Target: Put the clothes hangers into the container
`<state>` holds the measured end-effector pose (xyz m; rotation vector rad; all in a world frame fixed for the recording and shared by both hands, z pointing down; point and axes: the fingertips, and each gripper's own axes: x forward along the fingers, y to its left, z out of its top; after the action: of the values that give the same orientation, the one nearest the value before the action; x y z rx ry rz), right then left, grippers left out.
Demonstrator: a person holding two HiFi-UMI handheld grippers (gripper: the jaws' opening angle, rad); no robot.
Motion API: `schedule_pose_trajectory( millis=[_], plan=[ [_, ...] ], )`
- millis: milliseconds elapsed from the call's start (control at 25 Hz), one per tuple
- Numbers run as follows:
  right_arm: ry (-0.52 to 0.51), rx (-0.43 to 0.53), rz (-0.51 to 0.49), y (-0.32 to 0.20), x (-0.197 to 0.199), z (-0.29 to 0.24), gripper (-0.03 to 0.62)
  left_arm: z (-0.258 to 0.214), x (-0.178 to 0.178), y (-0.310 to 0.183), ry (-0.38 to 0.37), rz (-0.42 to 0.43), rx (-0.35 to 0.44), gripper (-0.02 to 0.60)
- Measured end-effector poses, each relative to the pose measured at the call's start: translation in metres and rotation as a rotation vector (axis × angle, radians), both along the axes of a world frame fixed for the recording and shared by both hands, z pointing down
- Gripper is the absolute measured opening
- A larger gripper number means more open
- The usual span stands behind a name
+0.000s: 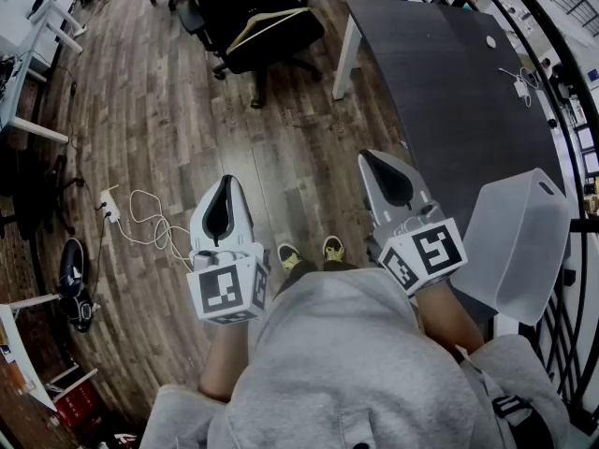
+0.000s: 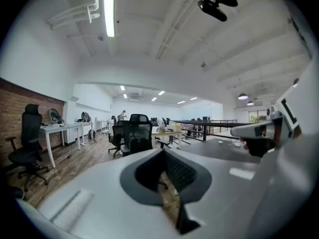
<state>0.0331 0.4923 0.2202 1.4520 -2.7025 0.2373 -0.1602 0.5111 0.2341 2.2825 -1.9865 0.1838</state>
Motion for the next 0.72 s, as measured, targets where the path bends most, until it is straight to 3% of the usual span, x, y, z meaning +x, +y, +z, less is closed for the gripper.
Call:
schedule_pose_trajectory(
  millis=[280,720],
  plan=[
    [0.007,0.003,-0.014,0.005,-0.017,-0.006,-0.002,-0.010,-0.009,0.004,0.004,0.014,0.000,0.011],
    [-0.033,0.035,-0.045,0.018,-0.063,-0.019,-0.002,-0.014,-0.054,0.015,0.009,0.010,0.006,0.011]
  ],
)
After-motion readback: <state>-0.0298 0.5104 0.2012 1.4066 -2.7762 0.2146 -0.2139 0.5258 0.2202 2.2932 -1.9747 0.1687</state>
